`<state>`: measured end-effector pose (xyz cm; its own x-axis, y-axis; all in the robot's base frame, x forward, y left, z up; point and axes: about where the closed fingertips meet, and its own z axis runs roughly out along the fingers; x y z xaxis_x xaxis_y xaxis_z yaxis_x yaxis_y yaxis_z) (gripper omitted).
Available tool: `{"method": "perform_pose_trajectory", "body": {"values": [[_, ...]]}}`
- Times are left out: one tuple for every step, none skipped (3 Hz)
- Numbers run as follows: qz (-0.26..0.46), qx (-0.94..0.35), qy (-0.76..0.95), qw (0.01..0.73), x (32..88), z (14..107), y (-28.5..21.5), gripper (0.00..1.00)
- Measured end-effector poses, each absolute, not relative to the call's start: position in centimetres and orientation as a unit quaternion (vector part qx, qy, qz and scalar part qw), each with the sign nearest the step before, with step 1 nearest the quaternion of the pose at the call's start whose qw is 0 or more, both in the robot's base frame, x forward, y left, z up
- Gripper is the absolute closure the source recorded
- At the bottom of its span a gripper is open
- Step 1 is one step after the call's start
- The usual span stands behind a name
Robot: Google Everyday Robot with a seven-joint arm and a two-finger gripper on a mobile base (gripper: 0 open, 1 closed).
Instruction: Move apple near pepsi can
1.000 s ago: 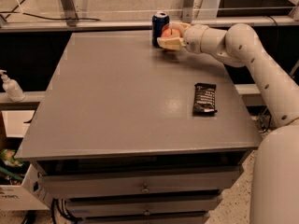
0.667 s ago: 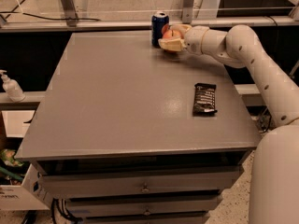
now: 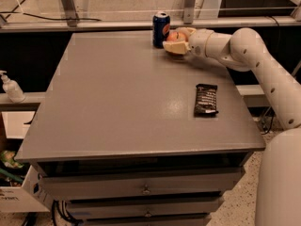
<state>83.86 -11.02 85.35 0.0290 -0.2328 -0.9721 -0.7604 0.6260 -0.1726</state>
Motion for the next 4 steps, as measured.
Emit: {"method": "perform_pose_trajectory", "body": {"values": [[0.216,-0.374,0.663,0.611,83.84,85.53,-11.06,0.36],[0.216,-0.374,0.663,0.611,83.83,85.65,-11.06,0.12],[0.226,-0.388,0.667,0.595,83.54,85.07,-10.12,0.00],[0.226,-0.394,0.666,0.592,83.27,85.56,-10.08,0.00]]}}
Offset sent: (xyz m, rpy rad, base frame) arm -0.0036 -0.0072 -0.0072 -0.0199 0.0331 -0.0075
